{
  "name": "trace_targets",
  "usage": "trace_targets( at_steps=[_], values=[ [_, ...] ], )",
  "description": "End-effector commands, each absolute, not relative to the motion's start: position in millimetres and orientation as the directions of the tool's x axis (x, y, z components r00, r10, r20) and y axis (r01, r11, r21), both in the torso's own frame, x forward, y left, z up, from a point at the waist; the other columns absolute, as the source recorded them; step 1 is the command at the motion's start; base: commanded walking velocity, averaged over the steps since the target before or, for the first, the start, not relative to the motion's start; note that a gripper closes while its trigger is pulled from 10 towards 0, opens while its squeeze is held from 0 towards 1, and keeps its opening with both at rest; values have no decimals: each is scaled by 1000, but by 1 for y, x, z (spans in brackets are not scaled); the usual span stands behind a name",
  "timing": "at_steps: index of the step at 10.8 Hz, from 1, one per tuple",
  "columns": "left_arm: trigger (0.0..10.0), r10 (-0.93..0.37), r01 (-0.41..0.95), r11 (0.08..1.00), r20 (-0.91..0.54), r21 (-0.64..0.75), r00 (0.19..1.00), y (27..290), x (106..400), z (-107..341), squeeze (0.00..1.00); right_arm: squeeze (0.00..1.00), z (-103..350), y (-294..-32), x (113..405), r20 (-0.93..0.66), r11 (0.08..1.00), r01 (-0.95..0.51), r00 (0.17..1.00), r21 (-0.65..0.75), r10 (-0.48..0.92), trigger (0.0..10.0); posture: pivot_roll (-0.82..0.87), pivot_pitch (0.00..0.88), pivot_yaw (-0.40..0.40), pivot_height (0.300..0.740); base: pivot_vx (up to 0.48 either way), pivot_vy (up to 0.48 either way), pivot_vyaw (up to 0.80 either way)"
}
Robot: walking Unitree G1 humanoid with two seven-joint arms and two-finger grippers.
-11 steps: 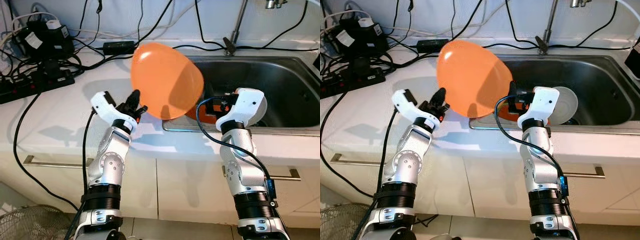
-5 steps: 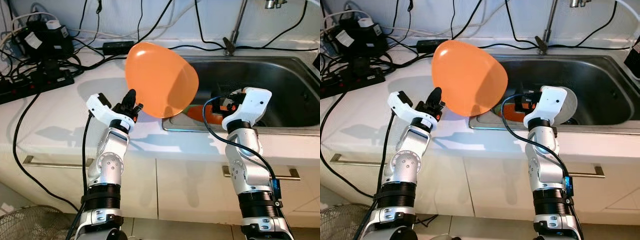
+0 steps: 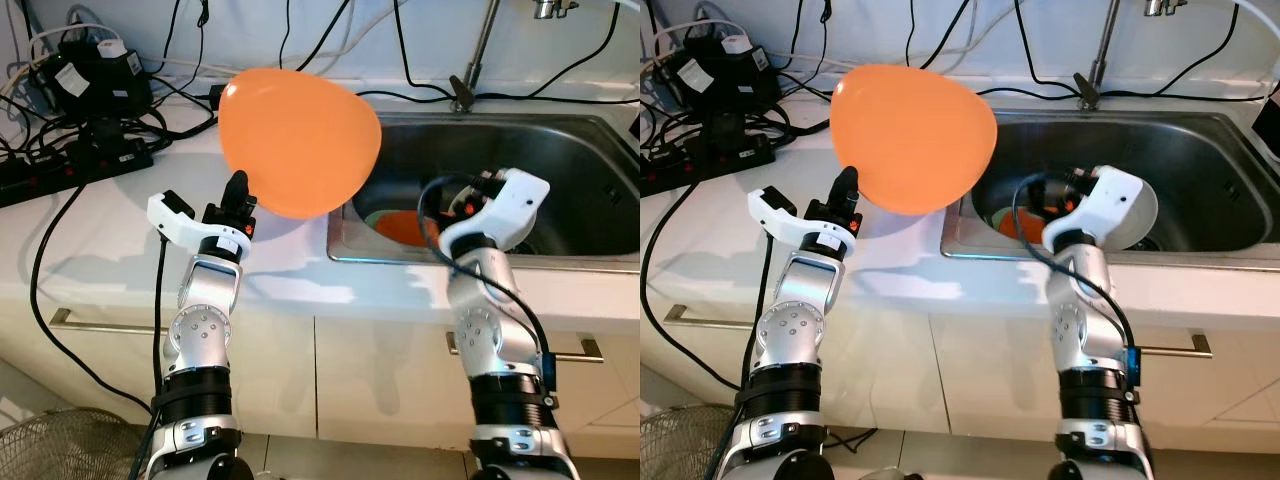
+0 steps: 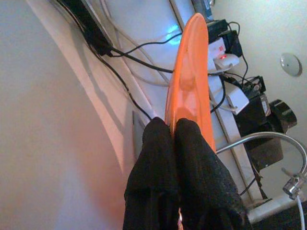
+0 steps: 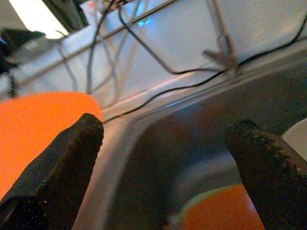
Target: Kitchen organization
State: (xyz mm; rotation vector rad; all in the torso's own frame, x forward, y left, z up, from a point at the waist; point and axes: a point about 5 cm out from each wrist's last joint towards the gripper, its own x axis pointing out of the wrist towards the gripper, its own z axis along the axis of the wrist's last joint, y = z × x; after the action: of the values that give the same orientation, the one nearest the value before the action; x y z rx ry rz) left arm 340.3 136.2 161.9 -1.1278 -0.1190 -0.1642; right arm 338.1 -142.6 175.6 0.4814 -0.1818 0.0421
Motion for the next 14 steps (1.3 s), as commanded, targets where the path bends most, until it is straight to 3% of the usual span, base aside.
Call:
trace_targets(
  at_steps=[1, 4, 6, 14],
  values=[
    [10000, -103, 288, 367, 269, -884, 957, 118, 345, 188, 0, 0, 186, -138, 339, 209, 851, -138, 977, 506, 34, 10000, 21, 0, 60, 740, 0, 0, 0],
    [10000, -142, 329, 358, 297, -874, 944, 111, 344, 194, 0, 0, 189, -125, 336, 219, 715, -275, 960, 643, 173, 10000, 26, 0, 59, 740, 0, 0, 0],
    [10000, -201, 368, 334, 316, -868, 927, 100, 344, 197, 0, 0, 186, -120, 333, 204, 688, -299, 954, 661, 218, 10000, 20, 0, 66, 740, 0, 0, 0],
    [10000, -296, 464, 232, 392, -855, 871, 81, 334, 207, 0, 0, 179, -120, 330, 180, 684, -302, 953, 664, 246, 10000, 24, 0, 64, 740, 0, 0, 0]
  ],
)
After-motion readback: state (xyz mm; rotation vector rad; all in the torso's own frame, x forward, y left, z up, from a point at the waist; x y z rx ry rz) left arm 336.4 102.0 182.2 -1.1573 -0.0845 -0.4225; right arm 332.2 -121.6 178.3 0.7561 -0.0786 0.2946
